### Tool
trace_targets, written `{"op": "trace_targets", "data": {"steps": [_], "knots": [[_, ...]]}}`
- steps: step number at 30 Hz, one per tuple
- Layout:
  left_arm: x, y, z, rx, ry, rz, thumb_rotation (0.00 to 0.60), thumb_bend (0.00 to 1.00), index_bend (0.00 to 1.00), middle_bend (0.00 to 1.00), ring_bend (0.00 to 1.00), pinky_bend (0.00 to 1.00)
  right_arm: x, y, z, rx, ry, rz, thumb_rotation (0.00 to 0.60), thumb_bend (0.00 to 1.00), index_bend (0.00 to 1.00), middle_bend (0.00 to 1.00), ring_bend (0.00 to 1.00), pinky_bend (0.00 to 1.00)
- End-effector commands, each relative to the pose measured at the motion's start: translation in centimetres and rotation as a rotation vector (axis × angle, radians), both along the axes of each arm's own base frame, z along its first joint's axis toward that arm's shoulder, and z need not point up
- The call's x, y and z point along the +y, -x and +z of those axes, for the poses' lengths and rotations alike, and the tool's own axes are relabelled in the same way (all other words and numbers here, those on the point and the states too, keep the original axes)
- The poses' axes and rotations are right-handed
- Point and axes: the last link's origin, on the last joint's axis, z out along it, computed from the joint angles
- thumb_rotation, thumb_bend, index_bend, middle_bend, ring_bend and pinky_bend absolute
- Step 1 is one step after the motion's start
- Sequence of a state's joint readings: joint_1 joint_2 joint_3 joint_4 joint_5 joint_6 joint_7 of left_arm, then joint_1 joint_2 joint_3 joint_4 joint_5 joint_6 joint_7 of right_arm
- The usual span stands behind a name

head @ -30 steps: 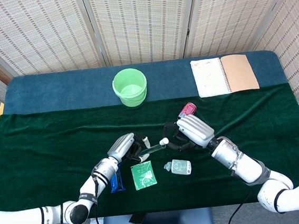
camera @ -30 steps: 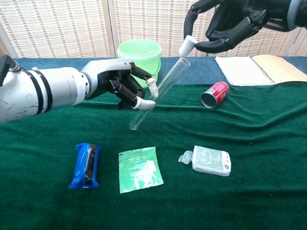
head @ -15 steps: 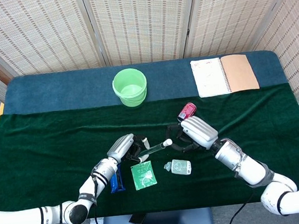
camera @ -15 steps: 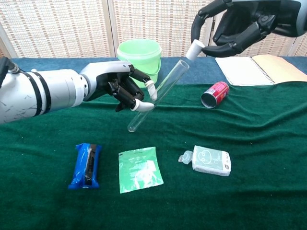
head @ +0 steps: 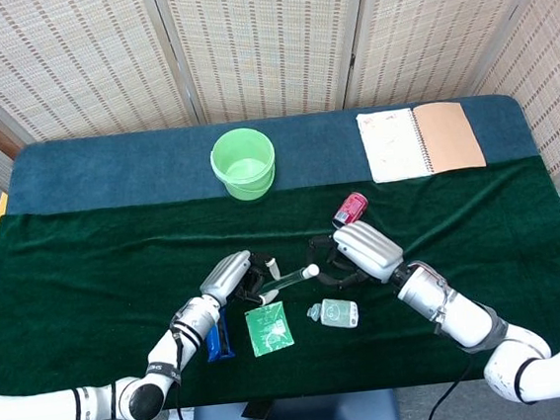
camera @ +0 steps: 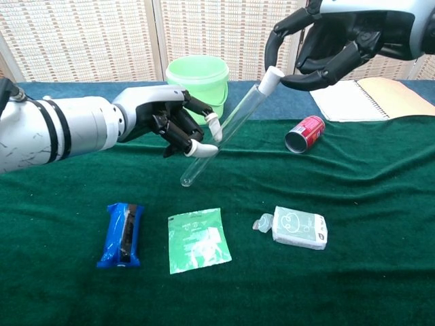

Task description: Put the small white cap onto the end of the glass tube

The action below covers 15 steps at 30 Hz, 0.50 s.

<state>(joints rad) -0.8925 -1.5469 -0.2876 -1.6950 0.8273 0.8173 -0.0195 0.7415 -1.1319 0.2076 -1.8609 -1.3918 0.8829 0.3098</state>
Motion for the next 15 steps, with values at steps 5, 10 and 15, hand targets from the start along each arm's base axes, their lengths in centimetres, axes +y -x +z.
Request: {"op": "trace_targets", "data": {"steps": [5,10,15], "knots": [[-0.05,-0.42,-0.14,0.001,-0.005,-0.011,0.600,0.47,0.71,0.87,0.77,0.78,-0.10,-0.27,-0.25,0.004,-0.002,0.005,0.600,0.64,0.75,0.99,1.00,1.00],[0.05,-0.63,-0.25,0.000,-0.004,-0.008,0.600,0.47,0.71,0.87,0.77,0.78,-0.23,-0.43,-0.43,0.007,-0.003,0.005,0.600,0.64,0.75,0.99,1.00,1.00],[0.13,-0.84,-0.31,-0.008,0.003,0.000,0.600,0.47,0.70,0.87,0.77,0.78,-0.28,-0.58,-0.83,0.012,-0.007,0.010,0.600,0.64,0.75,0.99,1.00,1.00]]}}
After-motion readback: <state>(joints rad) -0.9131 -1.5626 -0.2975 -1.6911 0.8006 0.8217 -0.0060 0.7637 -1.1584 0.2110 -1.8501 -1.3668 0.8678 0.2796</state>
